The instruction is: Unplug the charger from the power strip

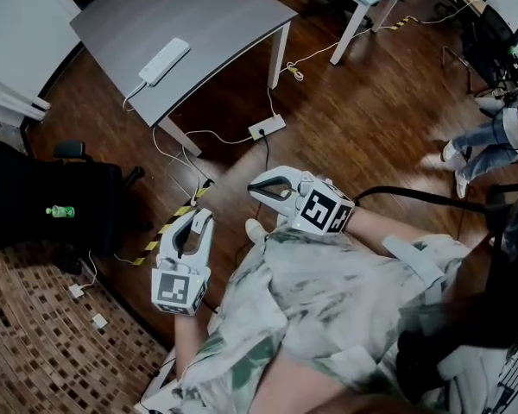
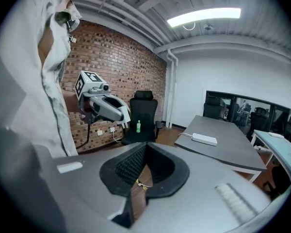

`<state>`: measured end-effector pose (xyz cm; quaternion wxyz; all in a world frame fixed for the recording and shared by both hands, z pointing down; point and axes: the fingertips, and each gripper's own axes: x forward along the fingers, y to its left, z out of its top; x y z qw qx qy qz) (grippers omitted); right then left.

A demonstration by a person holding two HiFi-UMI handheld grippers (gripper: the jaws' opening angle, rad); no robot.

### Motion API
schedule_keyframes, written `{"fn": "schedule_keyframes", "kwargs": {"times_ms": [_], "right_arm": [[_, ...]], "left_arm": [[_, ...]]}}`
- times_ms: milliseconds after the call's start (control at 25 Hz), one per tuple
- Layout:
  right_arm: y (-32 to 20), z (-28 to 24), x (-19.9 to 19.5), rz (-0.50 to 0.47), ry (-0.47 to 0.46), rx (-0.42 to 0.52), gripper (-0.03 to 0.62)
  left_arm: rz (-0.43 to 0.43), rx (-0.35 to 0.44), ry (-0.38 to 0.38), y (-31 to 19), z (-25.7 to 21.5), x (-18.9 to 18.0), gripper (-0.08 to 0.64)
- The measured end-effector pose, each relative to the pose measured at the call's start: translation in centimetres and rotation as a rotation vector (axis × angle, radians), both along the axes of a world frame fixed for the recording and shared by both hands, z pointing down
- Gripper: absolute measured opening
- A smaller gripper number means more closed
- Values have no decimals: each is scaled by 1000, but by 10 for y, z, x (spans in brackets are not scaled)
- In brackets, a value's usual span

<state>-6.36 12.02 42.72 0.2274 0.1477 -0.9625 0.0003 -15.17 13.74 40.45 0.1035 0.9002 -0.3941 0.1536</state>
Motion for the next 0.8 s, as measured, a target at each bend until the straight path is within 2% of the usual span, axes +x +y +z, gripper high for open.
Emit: {"fn": "schedule_keyframes", "kwargs": {"times_ms": [200,360,800], "right_arm": [[31,-3,19,-2,0,17,6],[51,-11,39,-9,-38,43,6],[137,-18,149,13,-58,66,6]], "left_arm": [[3,6,1,29,-2,20,104],[16,25,-9,44,-7,49,104],[17,32,3,125,-26,157,104]]}}
